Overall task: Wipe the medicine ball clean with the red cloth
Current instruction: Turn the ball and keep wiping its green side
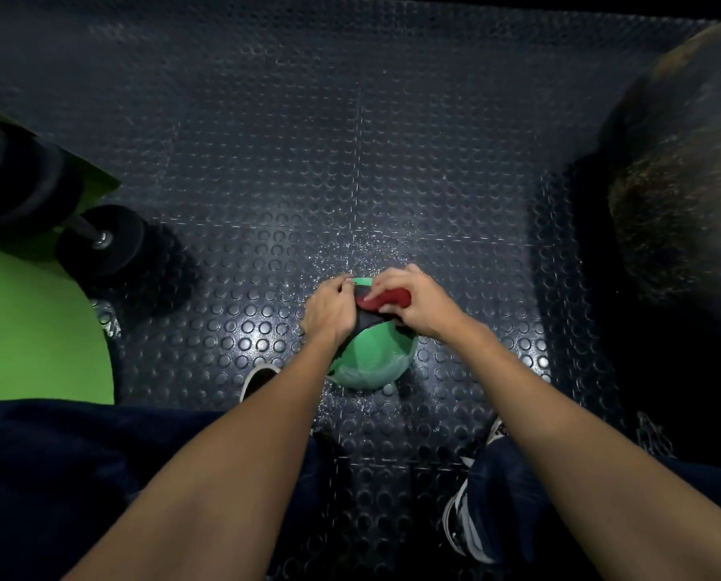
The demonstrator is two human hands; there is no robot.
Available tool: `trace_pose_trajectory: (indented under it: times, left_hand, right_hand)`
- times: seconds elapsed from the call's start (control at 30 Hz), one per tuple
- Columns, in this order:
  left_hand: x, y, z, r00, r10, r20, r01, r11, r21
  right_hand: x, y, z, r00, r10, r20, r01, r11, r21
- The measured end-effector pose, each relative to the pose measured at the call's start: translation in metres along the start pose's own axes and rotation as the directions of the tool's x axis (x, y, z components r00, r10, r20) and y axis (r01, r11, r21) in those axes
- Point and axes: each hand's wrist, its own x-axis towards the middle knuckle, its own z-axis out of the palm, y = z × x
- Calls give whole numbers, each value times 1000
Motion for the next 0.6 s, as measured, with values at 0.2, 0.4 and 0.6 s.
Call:
trace_pose_trajectory:
  times: [0.2, 0.4, 0.6]
  left_hand:
    - [-1, -2, 4, 998, 49, 29, -50, 998, 32]
    - [2, -12, 4, 998, 59, 15, -59, 998, -5]
    - [-2, 5, 7, 995, 99, 30, -102, 988, 112]
  right_hand:
    - [23, 4, -3, 990, 101, -103, -103, 995, -14]
    - [-4, -1, 9, 996, 70, -61, -73, 997, -39]
    - [11, -5, -6, 986, 122, -115, -136, 982, -132]
